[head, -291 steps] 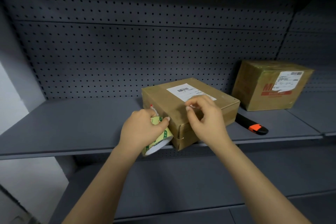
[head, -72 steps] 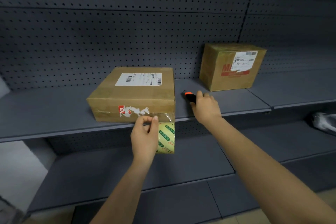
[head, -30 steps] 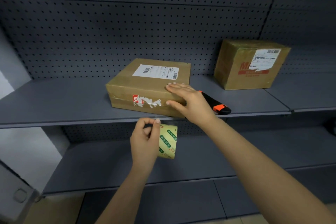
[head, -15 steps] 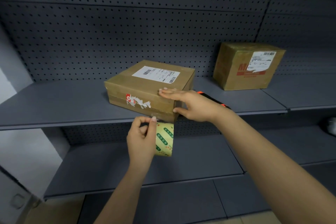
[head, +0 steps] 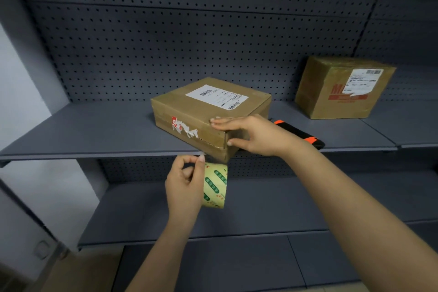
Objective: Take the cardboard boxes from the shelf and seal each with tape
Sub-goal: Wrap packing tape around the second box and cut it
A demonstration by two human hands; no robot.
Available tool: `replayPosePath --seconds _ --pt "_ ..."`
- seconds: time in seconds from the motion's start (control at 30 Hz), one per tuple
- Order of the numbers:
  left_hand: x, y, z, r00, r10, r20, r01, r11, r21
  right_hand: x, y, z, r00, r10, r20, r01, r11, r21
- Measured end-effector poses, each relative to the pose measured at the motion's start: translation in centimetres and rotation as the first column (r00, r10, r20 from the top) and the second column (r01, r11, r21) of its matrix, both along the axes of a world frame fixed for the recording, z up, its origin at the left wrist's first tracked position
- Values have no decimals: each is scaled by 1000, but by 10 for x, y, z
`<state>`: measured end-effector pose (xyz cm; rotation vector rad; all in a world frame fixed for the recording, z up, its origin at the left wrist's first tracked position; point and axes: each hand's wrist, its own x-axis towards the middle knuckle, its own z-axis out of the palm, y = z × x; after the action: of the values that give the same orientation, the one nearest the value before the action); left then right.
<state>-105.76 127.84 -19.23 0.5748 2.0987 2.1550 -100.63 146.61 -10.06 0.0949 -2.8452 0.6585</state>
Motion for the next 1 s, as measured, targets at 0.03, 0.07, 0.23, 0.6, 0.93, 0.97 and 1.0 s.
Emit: replayPosePath --seconds 0.03,0.07,0.23,0.6,0.93,0.97,1.0 --pt "-1 -3 0 1000 2 0 -2 1000 -6 -3 -3 -1 1000 -7 -23 6 1000 -10" --pt "-3 -6 -1 1000 4 1 -4 1000 -11 -6 -6 -3 999 -12 -48 11 1000 -15" --pt "-10 -18 0 1000 15 10 -15 1000 -17 -15 -22 -13 987 -66 -145 56 996 -68" --pt "-23 -48 13 986 -41 -163 36 999 -29 4 -84 -19 931 -214 -296 105 933 -345" --pt "-23 -65 18 917 -118 -381 70 988 -139 9 -106 -27 937 -218 -273 204 976 -78" --pt "-23 -65 19 913 -122 -389 70 987 -146 10 -107 -26 938 -207 -277 193 978 -77" --pt "-22 -65 20 909 -126 -397 71 986 -151 12 -108 -26 936 -194 -293 182 981 -67"
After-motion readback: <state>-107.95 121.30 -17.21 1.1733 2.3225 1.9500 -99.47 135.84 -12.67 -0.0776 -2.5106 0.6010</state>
